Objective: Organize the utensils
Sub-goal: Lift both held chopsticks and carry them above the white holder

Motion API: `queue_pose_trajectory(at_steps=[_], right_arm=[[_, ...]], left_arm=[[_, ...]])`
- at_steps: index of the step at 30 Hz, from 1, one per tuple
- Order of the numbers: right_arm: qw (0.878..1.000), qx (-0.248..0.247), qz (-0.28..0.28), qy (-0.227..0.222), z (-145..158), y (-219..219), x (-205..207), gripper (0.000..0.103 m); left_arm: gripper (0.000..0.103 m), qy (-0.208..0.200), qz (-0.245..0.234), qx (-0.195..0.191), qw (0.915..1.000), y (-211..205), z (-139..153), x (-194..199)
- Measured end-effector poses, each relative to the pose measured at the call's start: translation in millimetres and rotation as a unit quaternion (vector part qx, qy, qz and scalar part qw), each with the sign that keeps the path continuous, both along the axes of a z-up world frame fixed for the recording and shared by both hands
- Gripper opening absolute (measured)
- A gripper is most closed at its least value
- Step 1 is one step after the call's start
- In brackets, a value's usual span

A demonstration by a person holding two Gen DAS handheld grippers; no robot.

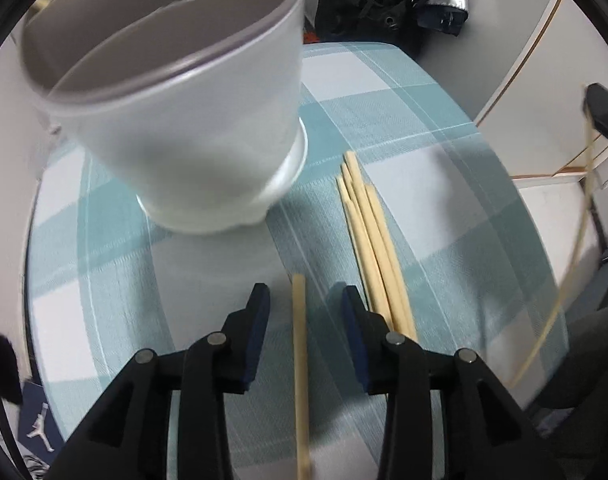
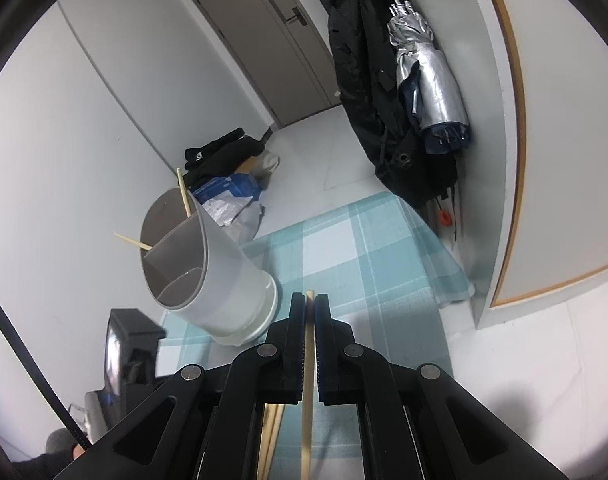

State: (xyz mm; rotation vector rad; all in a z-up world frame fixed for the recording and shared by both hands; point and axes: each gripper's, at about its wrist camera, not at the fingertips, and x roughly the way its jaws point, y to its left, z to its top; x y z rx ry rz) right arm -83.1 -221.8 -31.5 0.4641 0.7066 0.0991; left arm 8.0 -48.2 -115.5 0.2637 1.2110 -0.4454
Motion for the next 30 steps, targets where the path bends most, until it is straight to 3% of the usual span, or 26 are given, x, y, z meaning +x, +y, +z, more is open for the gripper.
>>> queue_pose_trajectory(at_steps=[2, 5, 8, 11, 14, 22, 30], right_arm=[[1.0, 0.002, -0.001, -0.001, 1.0, -1.0, -0.1, 0.004], [1.0, 0.0, -0.001, -0.004, 3.8, 0.9, -2.7, 0.004], [1.0, -0.009, 0.002, -0.018, 10.0, 5.8, -7.2, 0.004], [0.999, -0.015, 0.01, -0.029, 13.6, 10.9, -9.6, 0.004], [0.999, -0.023, 0.015, -0.033, 14.1, 17.0, -11.3, 0.003], [0.991, -0.072, 0.043, -0.102, 37.3, 45.8, -26.2, 0.003], [0.981, -0.108, 0.081, -0.142, 47.0, 76.4, -29.5, 0.003]], left_arm=[[0.004, 0.009, 0.0, -0.008, 0.9999, -5.0, 0.1, 4.0], [0.003, 0.012, -0.001, -0.009, 0.9999, -1.3, 3.0, 7.5], [0.003, -0.028, -0.013, -0.019, 0.9994, -3.7, 18.9, 3.1], [0.003, -0.061, 0.005, -0.062, 0.9962, 5.3, 46.6, -2.8], [0.003, -0.105, 0.009, -0.119, 0.9873, 18.6, 78.8, -10.9], [0.003, -0.197, 0.039, -0.171, 0.9645, 38.4, 130.9, -24.3], [0.003, -0.192, 0.064, -0.183, 0.9621, 43.5, 131.2, -25.2]])
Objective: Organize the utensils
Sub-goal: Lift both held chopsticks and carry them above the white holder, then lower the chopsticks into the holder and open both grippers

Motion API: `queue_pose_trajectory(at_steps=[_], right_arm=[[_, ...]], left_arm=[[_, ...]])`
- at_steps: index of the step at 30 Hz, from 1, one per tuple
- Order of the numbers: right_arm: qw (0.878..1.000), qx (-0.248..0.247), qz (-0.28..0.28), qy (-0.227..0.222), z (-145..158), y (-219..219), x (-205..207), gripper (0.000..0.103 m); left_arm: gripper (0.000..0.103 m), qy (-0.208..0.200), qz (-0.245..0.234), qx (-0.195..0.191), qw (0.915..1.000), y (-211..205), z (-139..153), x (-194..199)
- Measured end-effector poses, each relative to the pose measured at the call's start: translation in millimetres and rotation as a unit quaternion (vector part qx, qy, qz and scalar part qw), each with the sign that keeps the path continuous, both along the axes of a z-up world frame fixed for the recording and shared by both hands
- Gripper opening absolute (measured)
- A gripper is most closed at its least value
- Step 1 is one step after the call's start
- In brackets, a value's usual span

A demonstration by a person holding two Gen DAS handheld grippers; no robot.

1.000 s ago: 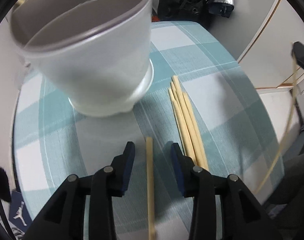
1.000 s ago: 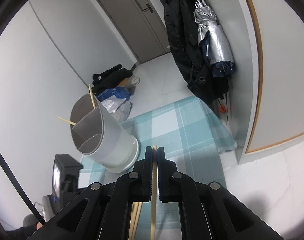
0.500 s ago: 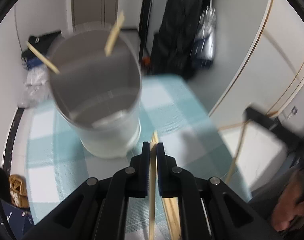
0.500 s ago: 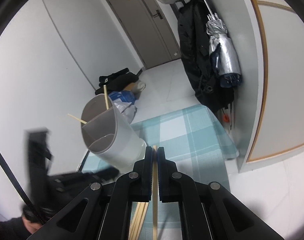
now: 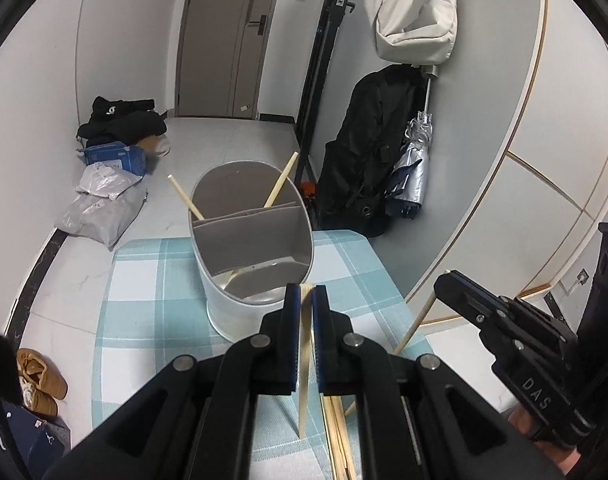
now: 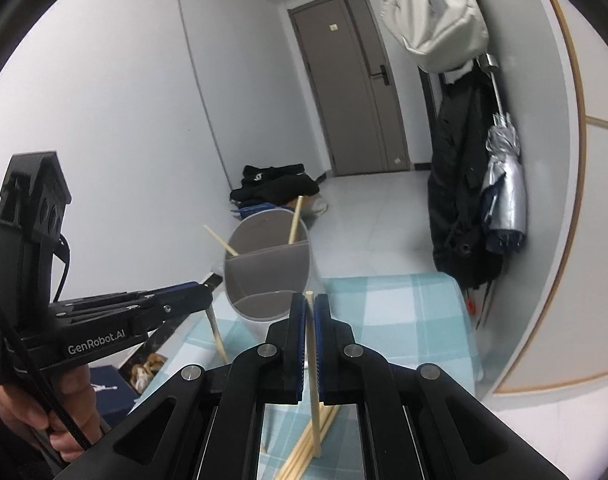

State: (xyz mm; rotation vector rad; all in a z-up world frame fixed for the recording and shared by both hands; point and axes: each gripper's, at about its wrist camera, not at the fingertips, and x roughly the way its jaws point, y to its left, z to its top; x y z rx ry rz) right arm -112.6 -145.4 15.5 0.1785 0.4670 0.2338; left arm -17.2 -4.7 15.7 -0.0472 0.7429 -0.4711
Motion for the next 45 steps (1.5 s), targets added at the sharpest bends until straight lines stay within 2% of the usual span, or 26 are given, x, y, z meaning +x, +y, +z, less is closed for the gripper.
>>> queue_pose_trajectory(at_steps=[9, 16, 20, 27, 32, 37, 41, 45], right_arm=[[1.0, -0.004, 0.005, -0.021, 12.0, 7.2, -1.9, 0.003], [0.999, 0.003, 0.009, -0.033, 34.9, 8.5, 5.3, 0.003], [0.999, 0.01, 0.013, -0.039, 55.5, 10.0, 16.6, 0.003], [0.997, 0.014, 0.021, -0.071, 107.4, 15.9, 43.6, 0.003], [0.995, 0.02, 0.017, -0.092, 142.0, 18.5, 72.4, 0.003], [0.995, 0.026, 0.012, -0.099, 156.7, 23.8, 103.8, 0.003], [0.994, 0.031, 0.011, -0.102, 155.2, 26.2, 126.2, 0.003], [0.995, 0.026, 0.013, -0.098, 146.5, 33.3, 143.0, 0.003]], left_arm=[[0.003, 0.011, -0.014, 0.006, 0.9998, 7.4, 11.5, -2.8], [0.003, 0.005, -0.023, -0.007, 0.9997, 10.4, 42.2, 7.0], [0.003, -0.003, -0.023, -0.023, 0.9995, 16.1, 67.9, 18.2], [0.003, -0.043, -0.008, -0.041, 0.9982, 27.7, 117.0, 43.1], [0.003, -0.061, 0.008, -0.058, 0.9964, 32.3, 138.9, 64.6], [0.003, -0.072, 0.014, -0.052, 0.9959, 32.4, 143.0, 84.5], [0.003, -0.082, 0.015, -0.06, 0.9947, 45.3, 136.9, 96.7], [0.003, -0.091, 0.025, -0.051, 0.9942, 50.5, 126.4, 109.3]])
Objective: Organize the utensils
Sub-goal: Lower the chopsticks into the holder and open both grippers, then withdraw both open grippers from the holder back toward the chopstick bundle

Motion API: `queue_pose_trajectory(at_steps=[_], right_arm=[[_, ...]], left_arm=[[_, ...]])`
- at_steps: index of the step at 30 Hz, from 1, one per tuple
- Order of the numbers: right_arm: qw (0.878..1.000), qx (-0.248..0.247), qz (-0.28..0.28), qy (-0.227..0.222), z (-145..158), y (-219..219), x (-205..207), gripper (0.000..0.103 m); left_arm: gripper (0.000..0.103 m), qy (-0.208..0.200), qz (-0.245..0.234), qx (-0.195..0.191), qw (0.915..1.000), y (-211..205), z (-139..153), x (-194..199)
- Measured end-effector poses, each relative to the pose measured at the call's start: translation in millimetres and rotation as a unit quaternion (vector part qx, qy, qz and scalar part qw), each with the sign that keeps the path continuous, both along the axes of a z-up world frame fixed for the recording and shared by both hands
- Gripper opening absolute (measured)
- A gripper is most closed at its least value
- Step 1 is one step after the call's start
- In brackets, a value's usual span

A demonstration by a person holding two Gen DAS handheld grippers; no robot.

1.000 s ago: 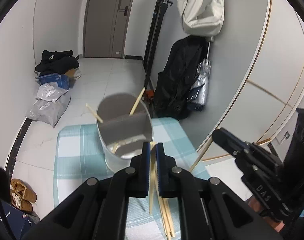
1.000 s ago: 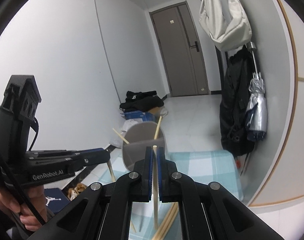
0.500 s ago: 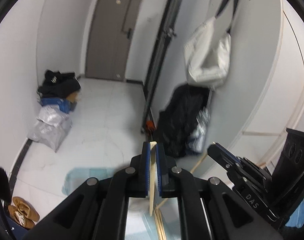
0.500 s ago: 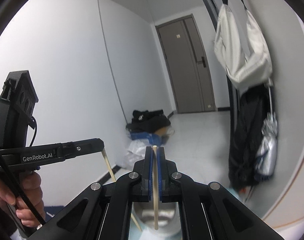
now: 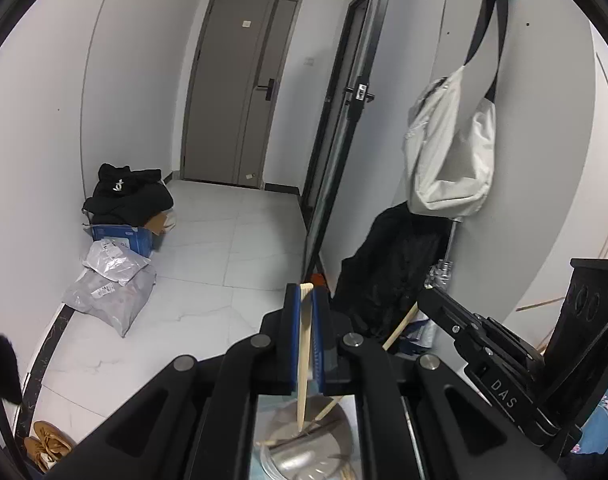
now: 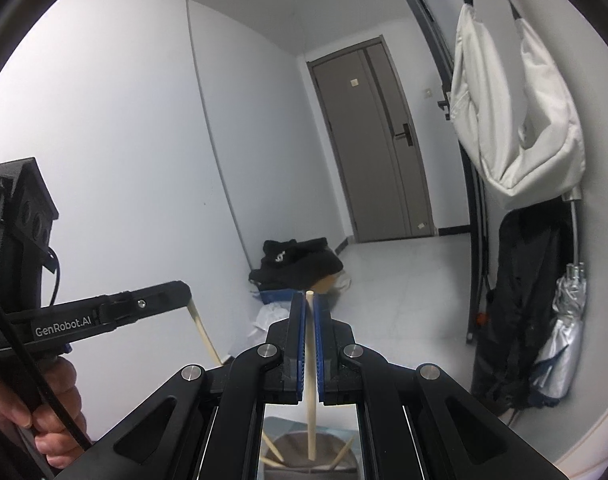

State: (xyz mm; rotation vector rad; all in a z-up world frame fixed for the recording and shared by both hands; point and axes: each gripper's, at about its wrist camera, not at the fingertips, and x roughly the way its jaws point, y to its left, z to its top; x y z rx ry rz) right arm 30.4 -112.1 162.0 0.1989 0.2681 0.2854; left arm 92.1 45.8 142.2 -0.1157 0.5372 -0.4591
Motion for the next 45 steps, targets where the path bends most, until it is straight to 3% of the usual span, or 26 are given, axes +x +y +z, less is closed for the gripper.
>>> queue_pose_trajectory(at_steps=[9, 19, 23, 27, 28, 29, 30, 32, 36, 37, 39, 40, 41, 43, 45], right_arm=[[0.999, 0.005, 0.001, 0.032, -39.9, 2.6, 21.0, 0.003], [0.998, -0.042, 0.018, 0.048, -61.1, 16.1, 19.1, 0.003], [0.995, -0.044, 0.029, 0.083, -76.2, 18.0, 17.9, 0.003], [0.991, -0.037, 0.04, 0.118, -92.9, 16.7, 14.2, 0.007], [0.991, -0.036, 0.044, 0.124, -96.5, 16.2, 13.1, 0.007], [0.989, -0.035, 0.05, 0.137, -101.6, 15.5, 12.7, 0.007], [0.986, -0.032, 0.054, 0.155, -106.9, 14.4, 13.0, 0.007], [0.983, -0.028, 0.056, 0.175, -113.6, 9.5, 10.9, 0.007], [0.984, -0.014, 0.038, 0.176, -116.2, -5.8, -7.2, 0.012], [0.984, -0.008, 0.026, 0.174, -115.6, -12.7, -14.8, 0.014], [0.986, -0.005, 0.011, 0.168, -113.4, -20.7, -26.0, 0.015], [0.986, -0.004, 0.007, 0.166, -112.3, -23.5, -30.3, 0.016], [0.987, -0.001, 0.001, 0.162, -109.4, -26.7, -36.2, 0.02], [0.988, -0.004, -0.011, 0.152, -104.7, -30.3, -47.9, 0.04], [0.99, -0.01, -0.021, 0.138, -100.4, -30.7, -59.5, 0.048]], left_arm=[[0.003, 0.008, 0.0, 0.016, 0.9998, -4.0, -40.1, 6.6], [0.003, 0.05, -0.024, 0.023, 0.9982, -6.4, -57.5, 6.4], [0.003, 0.065, -0.03, 0.048, 0.9963, -12.1, -73.7, 1.1], [0.004, 0.1, -0.028, 0.039, 0.9938, -10.0, -89.7, -1.0], [0.006, 0.108, -0.031, 0.038, 0.993, -10.6, -90.9, -1.0], [0.016, 0.114, -0.033, 0.037, 0.9922, -10.9, -91.8, -2.1], [0.034, 0.116, -0.033, 0.038, 0.992, -11.0, -91.7, -3.9], [0.045, 0.11, -0.025, 0.026, 0.9932, -7.4, -87.9, -9.0], [0.048, 0.102, 0.001, 0.014, 0.9947, 2.7, -79.9, -22.4], [0.051, 0.099, 0.005, 0.015, 0.995, 3.4, -79.8, -25.0], [0.069, 0.079, 0.024, 0.026, 0.9962, 5.6, -77.8, -35.7], [0.071, 0.066, 0.038, 0.03, 0.9966, 7.1, -76.9, -43.6], [0.071, 0.061, 0.045, 0.03, 0.9967, 7.8, -76.8, -49.3], [0.071, 0.063, 0.058, 0.029, 0.9959, 10.2, -78.3, -54.8], [0.075, 0.057, 0.068, 0.021, 0.9959, 12.6, -78.7, -64.4]])
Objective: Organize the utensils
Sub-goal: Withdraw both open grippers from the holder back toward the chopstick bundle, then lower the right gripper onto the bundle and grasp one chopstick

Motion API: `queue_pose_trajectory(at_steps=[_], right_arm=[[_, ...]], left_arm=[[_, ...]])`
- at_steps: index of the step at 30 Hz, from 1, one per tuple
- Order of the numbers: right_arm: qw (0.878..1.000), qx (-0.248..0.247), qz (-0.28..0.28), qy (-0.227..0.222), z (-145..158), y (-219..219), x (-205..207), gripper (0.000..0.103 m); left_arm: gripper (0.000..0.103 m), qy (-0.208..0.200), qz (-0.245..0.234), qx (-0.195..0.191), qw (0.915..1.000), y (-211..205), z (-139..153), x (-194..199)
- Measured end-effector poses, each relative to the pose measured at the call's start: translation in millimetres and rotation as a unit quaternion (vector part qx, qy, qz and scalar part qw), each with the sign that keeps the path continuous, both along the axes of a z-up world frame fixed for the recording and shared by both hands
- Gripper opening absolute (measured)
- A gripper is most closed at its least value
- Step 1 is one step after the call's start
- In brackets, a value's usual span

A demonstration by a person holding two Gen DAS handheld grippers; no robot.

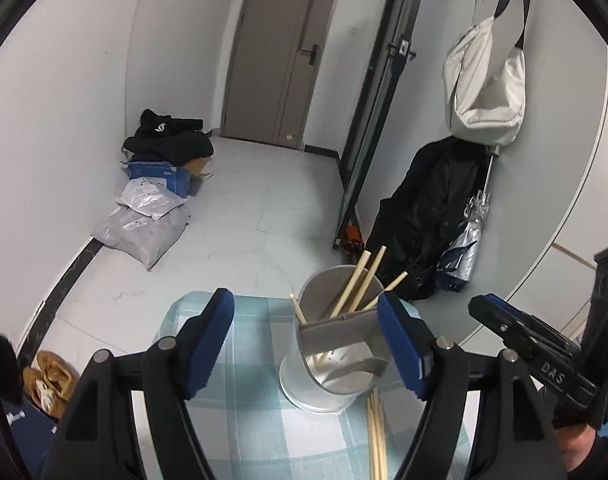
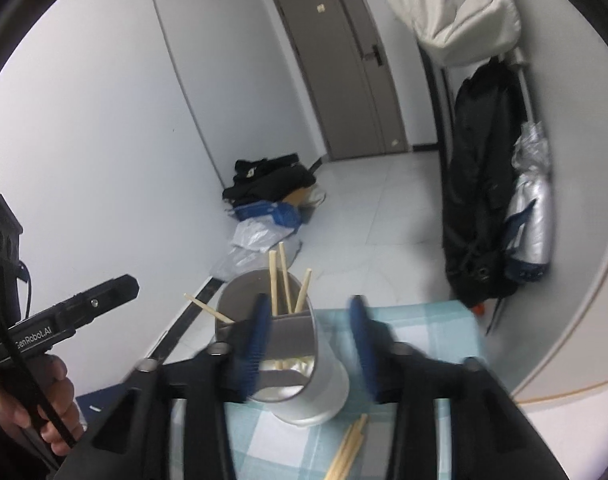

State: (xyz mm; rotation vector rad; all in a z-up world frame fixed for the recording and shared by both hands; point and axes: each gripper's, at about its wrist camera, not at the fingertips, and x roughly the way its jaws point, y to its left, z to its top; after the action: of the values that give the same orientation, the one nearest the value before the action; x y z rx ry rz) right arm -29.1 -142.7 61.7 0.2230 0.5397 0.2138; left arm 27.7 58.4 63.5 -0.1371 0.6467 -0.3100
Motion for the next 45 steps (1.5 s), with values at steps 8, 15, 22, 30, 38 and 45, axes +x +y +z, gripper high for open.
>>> queue_pose_trajectory(at_steps=[8, 15, 22, 30, 38, 45], right_arm=[[0.997, -0.05, -0.042, -0.047, 7.6, 6.3, -49.8, 0.069], [0.994, -0.061, -0.075, -0.049, -6.0, 1.6, -79.3, 0.073], [0.993, -0.073, -0.081, -0.035, -31.4, -2.6, -97.4, 0.075], [0.992, -0.082, -0.092, -0.004, -59.5, -10.3, -107.0, 0.078], [0.991, -0.096, -0.085, 0.043, -85.8, -17.1, -100.6, 0.078], [0.986, -0.111, -0.081, 0.096, -108.7, -20.0, -86.9, 0.078]], left_arm=[[0.094, -0.055, 0.051, 0.027, 0.9968, -8.3, 0.6, -37.0], [0.094, -0.062, 0.055, 0.032, 0.996, -15.0, -11.3, -59.9], [0.094, -0.051, 0.05, 0.042, 0.9966, -21.4, -29.0, -70.6], [0.094, -0.031, 0.055, 0.045, 0.997, -23.6, -48.1, -76.4], [0.094, -0.002, 0.052, 0.048, 0.9975, -27.6, -68.5, -70.2], [0.094, 0.027, 0.049, 0.024, 0.9981, -19.5, -71.7, -57.3]])
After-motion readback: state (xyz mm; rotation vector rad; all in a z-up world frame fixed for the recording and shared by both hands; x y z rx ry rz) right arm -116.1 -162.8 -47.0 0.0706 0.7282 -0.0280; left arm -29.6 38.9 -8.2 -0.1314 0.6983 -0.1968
